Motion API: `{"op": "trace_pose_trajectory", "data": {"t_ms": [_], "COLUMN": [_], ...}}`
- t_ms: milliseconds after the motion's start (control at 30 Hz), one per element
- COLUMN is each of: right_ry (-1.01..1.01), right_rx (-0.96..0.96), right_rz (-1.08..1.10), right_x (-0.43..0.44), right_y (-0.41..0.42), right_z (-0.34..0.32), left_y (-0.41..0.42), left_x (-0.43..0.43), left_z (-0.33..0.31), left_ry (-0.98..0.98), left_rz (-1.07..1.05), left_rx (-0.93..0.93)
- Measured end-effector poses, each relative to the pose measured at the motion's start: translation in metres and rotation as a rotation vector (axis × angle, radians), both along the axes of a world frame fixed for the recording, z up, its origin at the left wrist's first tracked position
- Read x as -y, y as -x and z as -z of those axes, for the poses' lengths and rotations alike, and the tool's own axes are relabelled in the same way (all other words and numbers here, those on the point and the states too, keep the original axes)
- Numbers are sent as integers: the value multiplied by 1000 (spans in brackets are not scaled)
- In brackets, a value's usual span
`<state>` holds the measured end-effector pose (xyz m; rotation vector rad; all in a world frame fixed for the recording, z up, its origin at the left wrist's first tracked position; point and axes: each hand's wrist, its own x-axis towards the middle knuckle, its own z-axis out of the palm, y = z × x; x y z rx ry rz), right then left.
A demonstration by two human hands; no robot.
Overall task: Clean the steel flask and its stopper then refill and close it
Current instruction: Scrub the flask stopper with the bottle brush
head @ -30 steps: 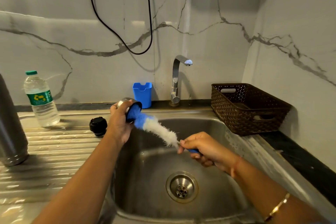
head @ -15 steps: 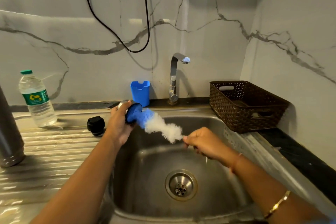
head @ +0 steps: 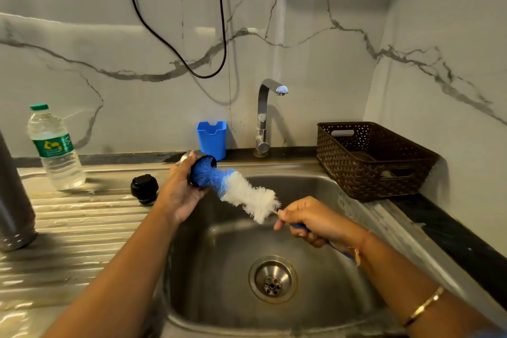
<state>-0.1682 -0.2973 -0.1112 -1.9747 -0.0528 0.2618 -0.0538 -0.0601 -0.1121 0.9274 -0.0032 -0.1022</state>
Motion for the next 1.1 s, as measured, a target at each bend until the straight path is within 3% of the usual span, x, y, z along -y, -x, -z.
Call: {"op": "trace_pose_trajectory", "data": {"t_ms": [33,133,200,267,300,367,400,500,600,767,900,1100], "right_ry": [135,1026,1221,1090,898,349,191,69,154,433,878,1233], "right_rx": [116,731,926,910,733,184,-10,-241,-259,-116,154,564], "right_rz": [18,128,187,210,176,70,49,33,49,153,338,393], "right_x": [1,2,5,3,3,2,4,10,12,24,20,-26], "right_y": [-2,-9,-8,-9,-10,-6,-4,1,4,9,-10,-39], "right_z": [6,19,17,17,15,11,7,-3,-16,-43,-56,-112], "left_y": [1,2,4,6,8,10,11,11,9,8,9,10], "left_x": [2,8,10,9,9,6,5,2,1,0,7,9], "left_z": [-1,-1,0,2,4,10,13,20,20,28,37,42], "left_ry": [-18,-62,-56,-57,-74,-104,-107,-112,-146,-292,-416,-743], "left_rz": [-23,-143,-155,-122,-100,-44,-16,-20,-95,-230,-228,-293], "left_rx": [-10,-78,-97,-84,-74,-68,-76,-90,-92,-102,-123,-83]}}
